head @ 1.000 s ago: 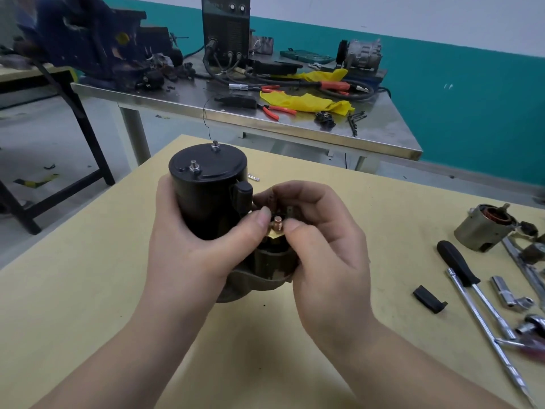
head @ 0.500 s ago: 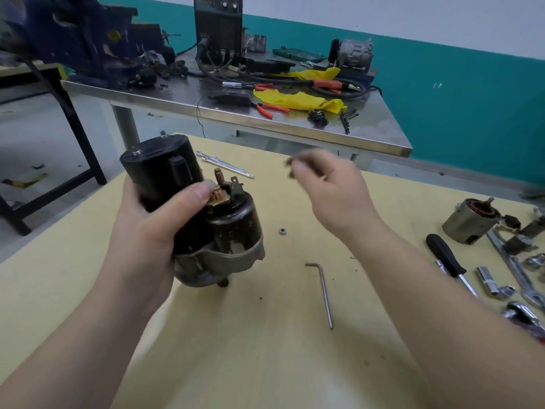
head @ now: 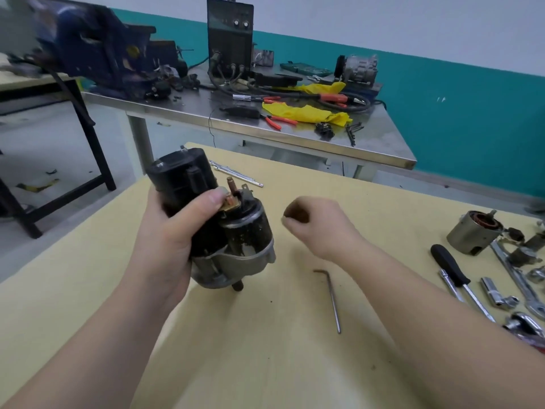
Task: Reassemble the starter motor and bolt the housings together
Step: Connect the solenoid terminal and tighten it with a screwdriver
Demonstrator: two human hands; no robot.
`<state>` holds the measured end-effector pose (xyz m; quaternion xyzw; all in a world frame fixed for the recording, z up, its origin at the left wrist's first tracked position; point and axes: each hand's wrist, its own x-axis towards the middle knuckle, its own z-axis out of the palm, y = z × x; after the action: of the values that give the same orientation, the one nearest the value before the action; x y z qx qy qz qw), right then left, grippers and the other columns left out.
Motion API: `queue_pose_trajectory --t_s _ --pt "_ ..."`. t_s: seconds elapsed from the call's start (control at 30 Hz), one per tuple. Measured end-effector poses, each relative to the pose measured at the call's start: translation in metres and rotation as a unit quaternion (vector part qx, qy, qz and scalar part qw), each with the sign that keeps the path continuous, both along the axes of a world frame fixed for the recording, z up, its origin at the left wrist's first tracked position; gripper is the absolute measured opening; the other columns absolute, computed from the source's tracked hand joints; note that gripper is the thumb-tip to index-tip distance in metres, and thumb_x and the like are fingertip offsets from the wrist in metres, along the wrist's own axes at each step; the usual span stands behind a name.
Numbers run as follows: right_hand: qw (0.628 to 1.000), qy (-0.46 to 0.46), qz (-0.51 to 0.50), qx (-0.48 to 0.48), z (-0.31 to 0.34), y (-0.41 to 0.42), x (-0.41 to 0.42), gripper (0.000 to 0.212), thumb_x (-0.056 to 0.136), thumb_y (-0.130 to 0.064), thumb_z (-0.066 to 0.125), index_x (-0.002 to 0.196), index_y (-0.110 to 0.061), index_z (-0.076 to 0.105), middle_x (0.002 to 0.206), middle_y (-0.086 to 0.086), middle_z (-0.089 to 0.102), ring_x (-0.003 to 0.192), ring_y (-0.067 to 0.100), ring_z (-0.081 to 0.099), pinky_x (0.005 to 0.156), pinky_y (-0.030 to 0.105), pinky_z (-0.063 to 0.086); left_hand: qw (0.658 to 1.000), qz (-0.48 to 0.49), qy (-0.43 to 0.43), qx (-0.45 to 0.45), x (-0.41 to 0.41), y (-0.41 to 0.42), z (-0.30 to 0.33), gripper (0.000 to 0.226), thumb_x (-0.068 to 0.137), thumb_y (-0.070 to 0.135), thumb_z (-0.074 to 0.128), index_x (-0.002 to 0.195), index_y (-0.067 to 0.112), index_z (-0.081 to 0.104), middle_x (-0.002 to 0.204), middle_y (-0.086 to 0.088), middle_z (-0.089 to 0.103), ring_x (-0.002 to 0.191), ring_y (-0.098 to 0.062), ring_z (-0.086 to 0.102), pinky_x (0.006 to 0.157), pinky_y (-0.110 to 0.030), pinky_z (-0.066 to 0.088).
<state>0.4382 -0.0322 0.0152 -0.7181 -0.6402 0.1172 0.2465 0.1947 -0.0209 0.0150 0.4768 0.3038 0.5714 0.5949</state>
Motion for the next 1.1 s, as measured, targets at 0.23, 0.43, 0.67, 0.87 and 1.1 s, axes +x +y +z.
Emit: queue_pose_trajectory --t_s 0.23,0.43,0.67,0.87,1.1 --pt "0.945 0.053 0.207 0.247 0.087 -0.072 -0.038 0.015 0.095 -0.015 0.074 0.108 -0.021 0.078 0.096 -0.011 0.077 0.092 0.010 0.073 0.080 0.018 0.057 0.996 0.011 0.047 0.073 0.023 -0.018 0.006 0.071 0.062 0.039 0.094 0.127 0.033 0.064 0.116 -0.004 0.077 0.109 -0.029 0.077 0.087 -0.049 0.066" --pt "0.938 -0.084 0.205 0.267 0.079 -0.083 -0.029 0.013 0.098 -0.014 0.068 0.102 -0.009 0.079 0.093 0.000 0.072 0.087 0.016 0.066 0.074 0.025 0.053 0.991 0.000 0.078 0.113 0.034 -0.026 0.009 0.072 0.063 0.042 0.093 0.128 0.030 0.062 0.110 0.002 0.077 0.102 -0.019 0.078 0.081 -0.031 0.063" --pt "0.921 -0.023 0.159 0.355 0.049 -0.097 -0.031 0.008 0.095 -0.005 0.076 0.101 -0.001 0.080 0.099 0.007 0.075 0.093 0.013 0.068 0.084 0.014 0.047 0.990 -0.014 0.082 0.116 0.024 -0.022 0.008 0.078 0.055 0.070 0.098 0.123 0.050 0.066 0.116 0.009 0.077 0.111 -0.014 0.076 0.083 -0.032 0.063" --pt "0.933 -0.041 0.161 0.319 0.059 -0.098 -0.044 0.008 0.096 -0.009 0.075 0.101 -0.007 0.081 0.097 0.002 0.074 0.092 0.013 0.067 0.081 0.020 0.052 0.983 -0.038 0.094 0.155 0.021 -0.021 0.003 0.063 0.067 0.074 0.089 0.123 0.063 0.062 0.121 0.017 0.075 0.113 -0.006 0.074 0.082 -0.020 0.061" --pt "0.965 -0.073 0.160 0.195 0.080 -0.107 -0.039 0.019 0.100 -0.015 0.070 0.114 -0.016 0.081 0.108 -0.003 0.067 0.099 0.006 0.058 0.086 0.014 0.047 0.975 -0.028 0.108 0.194 0.021 -0.010 -0.001 0.080 0.072 0.090 0.073 0.135 0.043 0.055 0.117 0.025 0.073 0.111 0.001 0.069 0.087 -0.016 0.054"
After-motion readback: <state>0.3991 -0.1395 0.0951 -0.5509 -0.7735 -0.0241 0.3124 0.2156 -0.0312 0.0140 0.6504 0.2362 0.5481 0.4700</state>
